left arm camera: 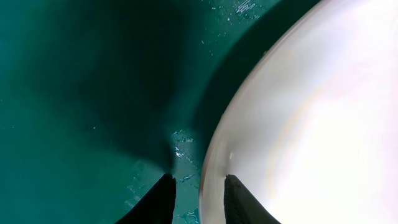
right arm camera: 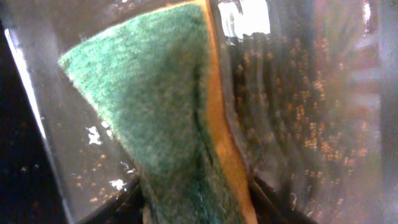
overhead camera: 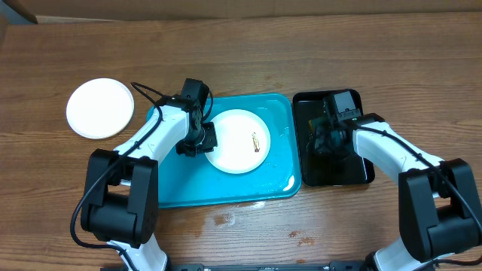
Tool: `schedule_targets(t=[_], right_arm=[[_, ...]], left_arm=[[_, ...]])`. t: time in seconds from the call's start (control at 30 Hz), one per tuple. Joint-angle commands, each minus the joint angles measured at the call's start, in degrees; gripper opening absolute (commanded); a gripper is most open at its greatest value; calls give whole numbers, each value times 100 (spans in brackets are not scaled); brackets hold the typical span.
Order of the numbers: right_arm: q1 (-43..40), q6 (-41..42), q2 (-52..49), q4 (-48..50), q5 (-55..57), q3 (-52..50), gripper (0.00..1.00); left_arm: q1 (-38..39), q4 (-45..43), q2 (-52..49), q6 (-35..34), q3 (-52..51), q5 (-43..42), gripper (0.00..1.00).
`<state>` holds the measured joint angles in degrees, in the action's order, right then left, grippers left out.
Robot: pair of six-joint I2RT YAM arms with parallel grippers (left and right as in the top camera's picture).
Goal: Clean dirty plates on tray and stack at the side
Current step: 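Dip and rub the sponge in the black tray's water with right gripper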
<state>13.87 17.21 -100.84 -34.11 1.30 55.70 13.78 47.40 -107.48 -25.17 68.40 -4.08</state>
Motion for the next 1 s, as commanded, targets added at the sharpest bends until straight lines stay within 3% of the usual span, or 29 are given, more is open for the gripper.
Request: schedule_targets(t=[0.0,0.07,0.23,0.27,0.3,0.33,0.47,0.97], right_arm=[[-11,61,-142,35,17,-79,19],[-11,61,-140,44,17,-72,4],[-11,39,-129,-415,15,286,4],[-11,37,-129,-610,13,437,11],[-11,37,-129,-798,13,573,29],[-11,35,-129,-1016,13,737,39],[-11,-122,-129,-1360,13,1110,59],[-4,-240,-306,177,13,527,61]], left_arm=[[-26,22,-42,-15,92,-44,29],[-26,39,-42,-15,92,-42,29],[-26,42,-42,-15,92,-39,30],[-26,42,-42,-15,92,-39,30],[-26,39,-42,-15,92,-39,31],[-26,39,-42,-15,92,-42,32],[-26,39,-42,-15,92,-42,36],[-26,35,-42,-17,92,-42,38]])
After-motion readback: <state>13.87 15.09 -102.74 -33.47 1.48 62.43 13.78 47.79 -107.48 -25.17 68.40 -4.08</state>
